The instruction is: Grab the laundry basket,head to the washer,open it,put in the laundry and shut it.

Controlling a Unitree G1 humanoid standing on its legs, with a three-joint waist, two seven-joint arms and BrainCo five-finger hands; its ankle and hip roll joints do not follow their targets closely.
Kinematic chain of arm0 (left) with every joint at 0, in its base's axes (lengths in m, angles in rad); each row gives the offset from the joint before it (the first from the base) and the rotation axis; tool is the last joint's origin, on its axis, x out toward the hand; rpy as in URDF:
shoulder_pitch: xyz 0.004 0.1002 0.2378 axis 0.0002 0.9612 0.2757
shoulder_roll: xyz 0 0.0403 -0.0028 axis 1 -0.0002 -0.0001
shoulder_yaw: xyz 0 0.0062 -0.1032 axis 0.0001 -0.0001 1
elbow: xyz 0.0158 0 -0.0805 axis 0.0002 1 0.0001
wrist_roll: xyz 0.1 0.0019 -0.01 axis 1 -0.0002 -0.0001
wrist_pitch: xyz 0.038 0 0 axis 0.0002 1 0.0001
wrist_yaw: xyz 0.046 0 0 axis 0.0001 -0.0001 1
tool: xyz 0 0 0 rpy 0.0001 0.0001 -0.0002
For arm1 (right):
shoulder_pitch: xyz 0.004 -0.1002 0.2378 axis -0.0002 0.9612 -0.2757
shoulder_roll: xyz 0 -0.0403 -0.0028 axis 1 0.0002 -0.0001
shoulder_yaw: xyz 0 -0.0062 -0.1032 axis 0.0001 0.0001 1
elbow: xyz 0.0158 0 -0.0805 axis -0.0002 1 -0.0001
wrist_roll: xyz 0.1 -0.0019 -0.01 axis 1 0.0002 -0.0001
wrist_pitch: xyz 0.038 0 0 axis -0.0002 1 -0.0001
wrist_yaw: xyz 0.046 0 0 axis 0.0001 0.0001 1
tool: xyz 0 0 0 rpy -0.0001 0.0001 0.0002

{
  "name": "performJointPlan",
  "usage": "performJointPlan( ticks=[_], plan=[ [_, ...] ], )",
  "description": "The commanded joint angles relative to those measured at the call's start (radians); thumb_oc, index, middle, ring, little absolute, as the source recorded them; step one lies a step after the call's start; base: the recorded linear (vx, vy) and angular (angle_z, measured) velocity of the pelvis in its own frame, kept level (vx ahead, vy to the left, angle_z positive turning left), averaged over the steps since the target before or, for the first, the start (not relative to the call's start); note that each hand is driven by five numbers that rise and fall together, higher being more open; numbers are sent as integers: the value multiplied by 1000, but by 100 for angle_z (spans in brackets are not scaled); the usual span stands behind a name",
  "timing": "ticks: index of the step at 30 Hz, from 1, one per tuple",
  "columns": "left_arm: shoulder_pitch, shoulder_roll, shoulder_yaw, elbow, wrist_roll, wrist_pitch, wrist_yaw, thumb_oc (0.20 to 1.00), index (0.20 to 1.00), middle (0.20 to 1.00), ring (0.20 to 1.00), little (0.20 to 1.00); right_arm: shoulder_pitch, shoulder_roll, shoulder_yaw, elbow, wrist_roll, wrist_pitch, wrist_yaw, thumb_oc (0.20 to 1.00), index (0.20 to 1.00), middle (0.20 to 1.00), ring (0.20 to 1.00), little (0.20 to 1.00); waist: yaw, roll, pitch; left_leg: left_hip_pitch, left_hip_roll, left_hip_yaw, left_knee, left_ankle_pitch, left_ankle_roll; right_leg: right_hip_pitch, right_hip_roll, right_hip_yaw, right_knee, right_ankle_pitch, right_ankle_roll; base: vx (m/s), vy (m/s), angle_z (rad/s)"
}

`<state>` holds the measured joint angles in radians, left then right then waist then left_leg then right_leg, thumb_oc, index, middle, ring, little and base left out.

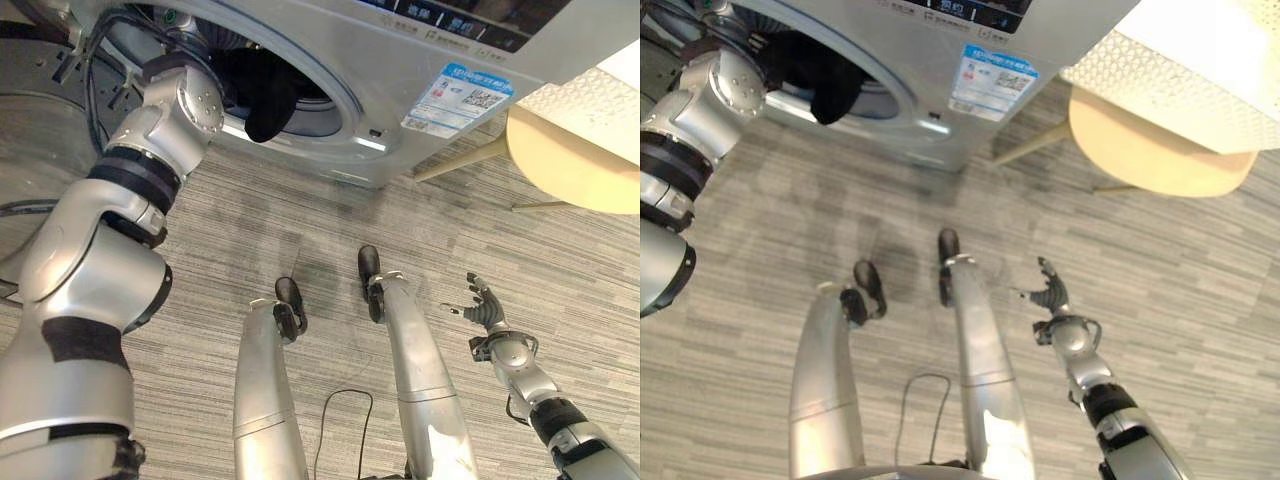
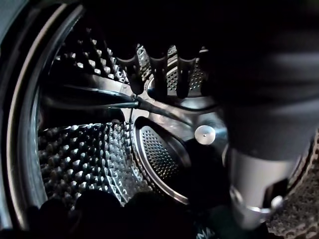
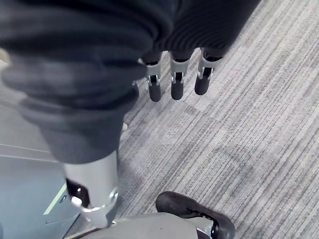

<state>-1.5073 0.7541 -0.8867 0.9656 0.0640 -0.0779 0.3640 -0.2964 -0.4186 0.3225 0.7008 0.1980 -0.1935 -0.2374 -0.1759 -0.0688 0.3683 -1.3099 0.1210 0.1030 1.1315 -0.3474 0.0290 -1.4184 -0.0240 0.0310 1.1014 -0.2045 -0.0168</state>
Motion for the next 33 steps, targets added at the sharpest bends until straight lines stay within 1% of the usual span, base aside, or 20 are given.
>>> performJointPlan(
  ticks=[1, 4, 5, 8, 11, 12, 13, 17, 18, 19, 20, 23, 26, 29, 30, 31, 33],
  plan=[
    [-82, 62, 5, -37, 56, -17, 25, 1000, 1000, 1000, 1000, 1000, 47, -12, 3, -40, 25, -19, -2, 1000, 1000, 1000, 1000, 1000, 3, 34, 6, -72, -3, -75, -29, 35, 32, 82, -26, 0, -73, -83, 46, -38, -34, -2],
    [-77, 79, -14, -75, 103, -1, 25, 1000, 1000, 1000, 1000, 1000, 48, -22, -12, -72, 40, -25, 3, 1000, 1000, 1000, 1000, 1000, 11, 39, 17, -78, -8, -79, -47, 43, 25, 83, -32, -7, -93, -72, 49, -20, -21, 1],
    [-62, 66, -21, -60, 146, 16, 21, 1000, 1000, 1000, 1000, 1000, 49, -25, -3, -91, 33, -27, 10, 1000, 1000, 1000, 1000, 1000, 17, 37, 20, -76, -11, -80, -75, 55, 16, 85, -37, -15, -116, -66, 49, -25, -56, 7],
    [-44, 36, -26, 17, 210, 47, 19, 1000, 1000, 1000, 1000, 1000, 20, -40, 6, -83, 18, -27, -3, 1000, 1000, 1000, 1000, 1000, 14, 30, 27, -71, -15, -75, -101, 67, 9, 90, -39, -19, -140, -51, 53, -23, -14, 9],
    [-31, 22, -22, 58, 227, 53, 0, 1000, 1000, 1000, 1000, 1000, 12, -50, 7, -87, 13, -27, -8, 1000, 1000, 1000, 1000, 1000, 15, 27, 32, -69, -16, -68, -108, 71, 9, 87, -37, -17, -146, -47, 54, -5, 9, 3],
    [-13, 11, -15, 78, 231, 53, -17, 1000, 1000, 1000, 1000, 1000, 10, -58, 8, -97, 11, -27, -8, 1000, 1000, 1000, 1000, 1000, 15, 25, 33, -74, -17, -64, -110, 73, 9, 78, -36, -14, -144, -45, 55, 0, 0, 0],
    [1, -18, -10, 120, 229, 57, -41, 1000, 1000, 1000, 1000, 1000, 11, -71, 9, -110, 5, -21, -10, 1000, 1000, 1000, 1000, 1000, 11, 24, 40, -88, -18, -63, -102, 71, 13, 60, -33, -10, -138, -46, 51, 0, 0, 0],
    [3, -41, -26, 150, 256, 62, -71, 1000, 1000, 1000, 1000, 1000, 13, -77, 15, -113, 0, -14, -7, 1000, 1000, 1000, 1000, 1000, 5, 25, 45, -107, -16, -61, -88, 67, 15, 40, -30, -6, -125, -48, 50, 32, 11, -3],
    [0, -45, -34, 152, 269, 63, -81, 608, 608, 608, 608, 608, 15, -80, 15, -116, -2, -11, -6, 1000, 1000, 1000, 1000, 1000, 4, 25, 48, -111, -14, -61, -84, 65, 16, 34, -27, -5, -121, -48, 49, 41, 14, -3],
    [0, -48, -35, 153, 270, 63, -84, 391, 391, 391, 391, 391, 14, -83, 14, -120, -4, -10, -6, 1000, 1000, 1000, 1000, 1000, 2, 25, 50, -112, -12, -60, -82, 63, 18, 31, -26, -4, -120, -48, 49, 43, 13, -4],
    [0, -54, -30, 153, 257, 59, -86, 200, 200, 200, 200, 200, 14, -85, 11, -125, -3, -11, -5, 1000, 1000, 1000, 1000, 1000, 0, 24, 53, -115, -9, -57, -77, 60, 20, 27, -24, -3, -118, -47, 50, 37, 6, -5],
    [-10, -61, -13, 159, 220, 51, -86, 200, 200, 200, 200, 200, 22, -86, 4, -128, -2, -11, -4, 1000, 1000, 1000, 1000, 1000, -6, 25, 57, -119, -5, -56, -65, 55, 24, 21, -19, -2, -115, -44, 51, 33, 9, -15],
    [-29, -57, -20, 152, 205, 47, -78, 200, 200, 200, 200, 200, 27, -90, -4, -131, -2, -12, -2, 1000, 1000, 1000, 1000, 1000, -9, 26, 59, -118, 1, -58, -51, 49, 27, 20, -16, 0, -107, -47, 49, 19, 3, -5],
    [-50, -55, 3, 139, 151, 37, -52, 200, 200, 200, 200, 200, 30, -91, -10, -133, 1, -20, -4, 1000, 1000, 1000, 1000, 1000, -8, 28, 63, -118, 3, -62, -38, 43, 29, 19, -15, 0, -94, -53, 46, 12, -9, -2],
    [-66, -55, 22, 126, 109, 29, -26, 200, 200, 200, 200, 200, 32, -86, -14, -131, 2, -25, -7, 1000, 1000, 1000, 1000, 1000, -9, 26, 65, -121, 1, -66, -29, 40, 30, 17, -17, -1, -88, -56, 44, 0, 0, 0],
    [-66, -55, 22, 126, 109, 30, -25, 200, 200, 200, 200, 200, 32, -86, -14, -131, 2, -25, -7, 1000, 1000, 1000, 1000, 1000, -9, 26, 65, -121, 1, -66, -28, 40, 30, 17, -17, -2, -88, -56, 44, 9, -31, 1],
    [-78, -50, 43, 104, 63, 19, 0, 200, 200, 200, 200, 200, 35, -80, -18, -132, 3, -30, -11, 1000, 1000, 1000, 1000, 1000, -10, 26, 65, -128, -1, -73, -25, 40, 30, 13, -16, -5, -85, -56, 42, 5, -23, 0]
  ],
)
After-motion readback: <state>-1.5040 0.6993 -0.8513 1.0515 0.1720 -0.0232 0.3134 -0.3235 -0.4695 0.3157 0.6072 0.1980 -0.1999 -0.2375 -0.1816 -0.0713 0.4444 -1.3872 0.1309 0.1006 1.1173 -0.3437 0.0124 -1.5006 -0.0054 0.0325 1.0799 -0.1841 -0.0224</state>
